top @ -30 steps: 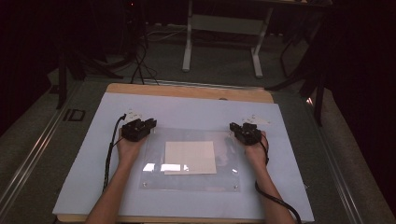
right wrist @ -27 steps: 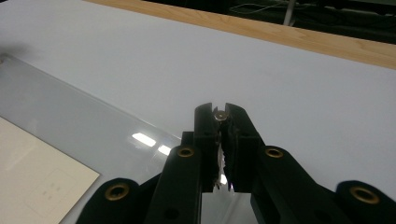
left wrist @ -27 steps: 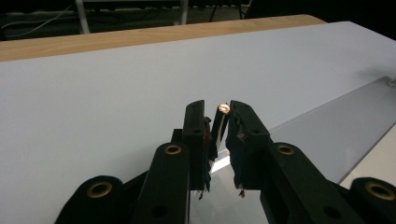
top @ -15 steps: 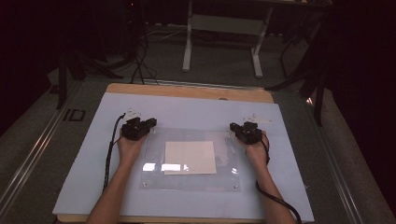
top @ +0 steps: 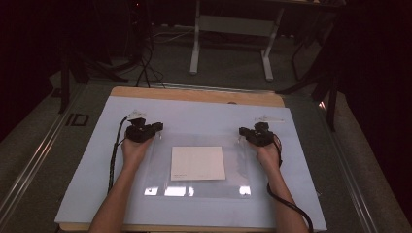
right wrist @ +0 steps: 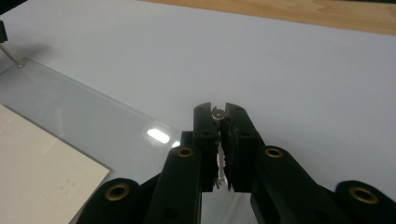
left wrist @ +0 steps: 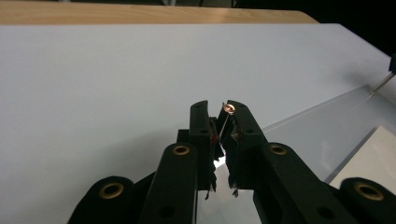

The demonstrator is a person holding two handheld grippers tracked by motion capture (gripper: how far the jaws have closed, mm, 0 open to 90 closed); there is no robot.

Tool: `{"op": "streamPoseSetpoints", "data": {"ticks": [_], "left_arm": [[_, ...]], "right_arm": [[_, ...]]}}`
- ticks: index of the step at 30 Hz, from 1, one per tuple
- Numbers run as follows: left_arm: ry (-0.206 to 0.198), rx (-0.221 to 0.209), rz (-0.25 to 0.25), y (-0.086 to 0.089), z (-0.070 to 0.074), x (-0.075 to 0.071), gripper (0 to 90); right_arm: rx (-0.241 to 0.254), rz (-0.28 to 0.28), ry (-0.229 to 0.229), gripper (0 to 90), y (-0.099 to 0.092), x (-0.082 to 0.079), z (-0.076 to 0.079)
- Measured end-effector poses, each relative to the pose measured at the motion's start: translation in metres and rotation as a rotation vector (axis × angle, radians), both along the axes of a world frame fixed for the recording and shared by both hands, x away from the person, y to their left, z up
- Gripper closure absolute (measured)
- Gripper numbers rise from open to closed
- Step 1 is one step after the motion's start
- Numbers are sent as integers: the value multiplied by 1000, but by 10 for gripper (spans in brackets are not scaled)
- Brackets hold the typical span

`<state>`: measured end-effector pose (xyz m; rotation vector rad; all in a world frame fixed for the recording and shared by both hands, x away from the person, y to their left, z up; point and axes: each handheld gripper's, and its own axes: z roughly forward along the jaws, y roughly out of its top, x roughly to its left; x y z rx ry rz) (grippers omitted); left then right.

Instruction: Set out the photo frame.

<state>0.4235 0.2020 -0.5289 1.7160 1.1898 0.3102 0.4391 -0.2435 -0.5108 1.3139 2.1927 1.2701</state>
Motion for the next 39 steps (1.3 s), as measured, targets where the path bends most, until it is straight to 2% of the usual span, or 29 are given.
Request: {"op": "streamPoseSetpoints", "data": {"ticks": [1, 2, 4, 7, 8, 15, 19, 22, 27, 28, 31, 35, 39], "left_arm": [[0, 0, 0, 0, 0, 0, 818], [19, -25, 0, 1, -1, 4, 818], [36, -32, 1, 1, -1, 8, 819], [45, -43, 0, 2, -1, 11, 822], [61, -59, -1, 2, -1, 14, 822], [122, -67, 22, 0, 0, 28, 836], [141, -109, 44, 1, -4, 34, 838], [151, -101, 63, -2, -4, 36, 841], [158, -90, 78, -3, -3, 37, 842], [160, -78, 83, -4, -3, 38, 842], [176, -83, 91, -5, -2, 39, 841], [187, -86, 92, -5, -2, 41, 841], [188, -88, 92, -5, -2, 41, 841]], "right_arm": [[0, 0, 0, 845, 0, 0, 0], [6, -2, 24, 847, 0, 4, 1], [15, -4, 51, 848, 0, 9, 2], [23, -1, 61, 850, -1, 13, 2], [24, -5, 69, 851, 0, 15, 3], [51, -26, 104, 857, 0, 26, 3], [81, -36, 121, 856, -1, 33, 0], [83, -42, 126, 854, -1, 36, 0], [45, -41, 110, 842, 2, 35, 1], [31, -38, 102, 838, 2, 35, 1], [-17, -33, 81, 814, 5, 33, 3], [-67, -20, 34, 752, 4, 25, 7], [-77, 0, -18, 738, -3, 14, 11]]}}
